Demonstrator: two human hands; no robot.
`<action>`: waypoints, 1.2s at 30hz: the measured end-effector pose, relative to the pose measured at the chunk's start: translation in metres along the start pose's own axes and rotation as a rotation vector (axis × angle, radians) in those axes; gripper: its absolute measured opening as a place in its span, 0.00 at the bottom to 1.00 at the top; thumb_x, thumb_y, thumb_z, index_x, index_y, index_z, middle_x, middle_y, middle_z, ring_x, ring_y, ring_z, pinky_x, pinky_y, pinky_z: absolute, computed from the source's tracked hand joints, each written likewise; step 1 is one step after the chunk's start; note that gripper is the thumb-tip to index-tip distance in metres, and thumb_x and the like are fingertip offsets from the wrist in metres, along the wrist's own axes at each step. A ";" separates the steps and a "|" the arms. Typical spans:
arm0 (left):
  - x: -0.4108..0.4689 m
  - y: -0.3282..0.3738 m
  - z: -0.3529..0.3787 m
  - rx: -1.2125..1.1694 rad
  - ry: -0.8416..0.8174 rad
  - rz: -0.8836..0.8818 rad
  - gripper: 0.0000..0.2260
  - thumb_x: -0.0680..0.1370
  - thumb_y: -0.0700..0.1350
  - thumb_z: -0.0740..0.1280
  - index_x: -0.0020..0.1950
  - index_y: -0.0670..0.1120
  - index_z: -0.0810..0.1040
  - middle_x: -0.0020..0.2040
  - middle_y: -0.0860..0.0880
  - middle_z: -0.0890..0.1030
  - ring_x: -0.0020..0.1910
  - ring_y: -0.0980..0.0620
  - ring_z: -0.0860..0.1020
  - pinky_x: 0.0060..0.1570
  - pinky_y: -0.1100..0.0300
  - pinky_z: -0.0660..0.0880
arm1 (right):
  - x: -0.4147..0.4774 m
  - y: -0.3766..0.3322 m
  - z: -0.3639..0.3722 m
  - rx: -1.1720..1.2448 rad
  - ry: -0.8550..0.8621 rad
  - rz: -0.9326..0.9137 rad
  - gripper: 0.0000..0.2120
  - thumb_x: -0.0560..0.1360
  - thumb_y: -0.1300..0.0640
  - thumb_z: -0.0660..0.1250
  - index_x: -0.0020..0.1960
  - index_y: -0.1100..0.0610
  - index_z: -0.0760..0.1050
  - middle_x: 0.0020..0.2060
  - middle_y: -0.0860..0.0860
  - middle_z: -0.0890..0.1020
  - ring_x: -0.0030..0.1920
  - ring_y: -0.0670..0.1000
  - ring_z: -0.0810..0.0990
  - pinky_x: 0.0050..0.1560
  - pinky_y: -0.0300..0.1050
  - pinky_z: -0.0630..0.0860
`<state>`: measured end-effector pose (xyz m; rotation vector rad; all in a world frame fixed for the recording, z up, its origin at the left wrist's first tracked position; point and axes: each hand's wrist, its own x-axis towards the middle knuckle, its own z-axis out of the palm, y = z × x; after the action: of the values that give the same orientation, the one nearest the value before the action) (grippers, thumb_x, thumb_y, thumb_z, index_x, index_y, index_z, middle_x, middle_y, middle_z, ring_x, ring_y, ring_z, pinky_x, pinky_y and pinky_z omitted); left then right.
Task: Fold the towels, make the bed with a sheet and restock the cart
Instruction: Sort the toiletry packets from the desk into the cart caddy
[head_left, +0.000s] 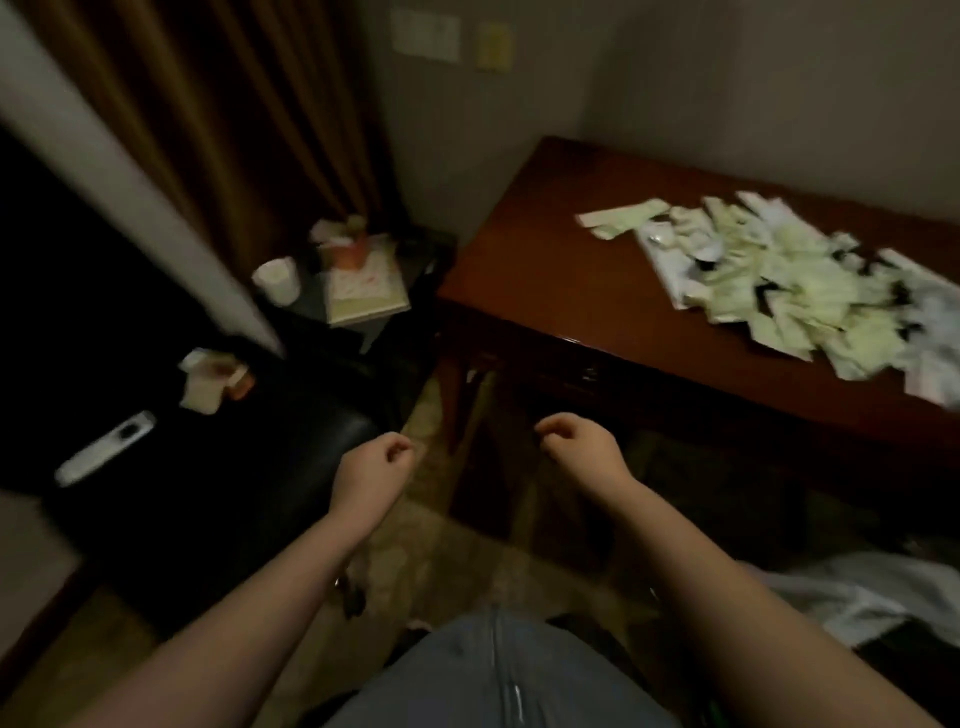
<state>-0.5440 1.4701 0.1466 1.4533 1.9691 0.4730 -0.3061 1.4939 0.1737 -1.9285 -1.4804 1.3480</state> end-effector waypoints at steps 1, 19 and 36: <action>0.020 0.022 0.002 0.002 -0.050 0.071 0.08 0.79 0.46 0.63 0.54 0.50 0.80 0.45 0.54 0.79 0.39 0.62 0.73 0.34 0.68 0.67 | 0.006 0.007 -0.012 0.039 0.048 0.062 0.10 0.79 0.57 0.61 0.58 0.48 0.75 0.43 0.46 0.80 0.32 0.46 0.76 0.28 0.38 0.71; 0.209 0.334 0.165 0.030 -0.218 0.286 0.23 0.78 0.51 0.62 0.73 0.52 0.62 0.65 0.45 0.70 0.57 0.48 0.73 0.54 0.53 0.74 | 0.160 0.081 -0.294 0.161 0.603 0.290 0.20 0.77 0.53 0.60 0.68 0.54 0.67 0.49 0.54 0.78 0.40 0.50 0.75 0.34 0.42 0.67; 0.330 0.473 0.303 0.195 -0.575 -0.073 0.46 0.67 0.73 0.62 0.77 0.57 0.44 0.77 0.42 0.40 0.75 0.34 0.45 0.70 0.35 0.54 | 0.303 0.121 -0.383 0.102 0.469 0.833 0.52 0.66 0.26 0.63 0.77 0.44 0.38 0.76 0.57 0.45 0.73 0.68 0.49 0.69 0.64 0.57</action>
<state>-0.0635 1.9098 0.1270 1.4253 1.6199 -0.1671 0.0798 1.8133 0.1267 -2.6704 -0.3716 1.0712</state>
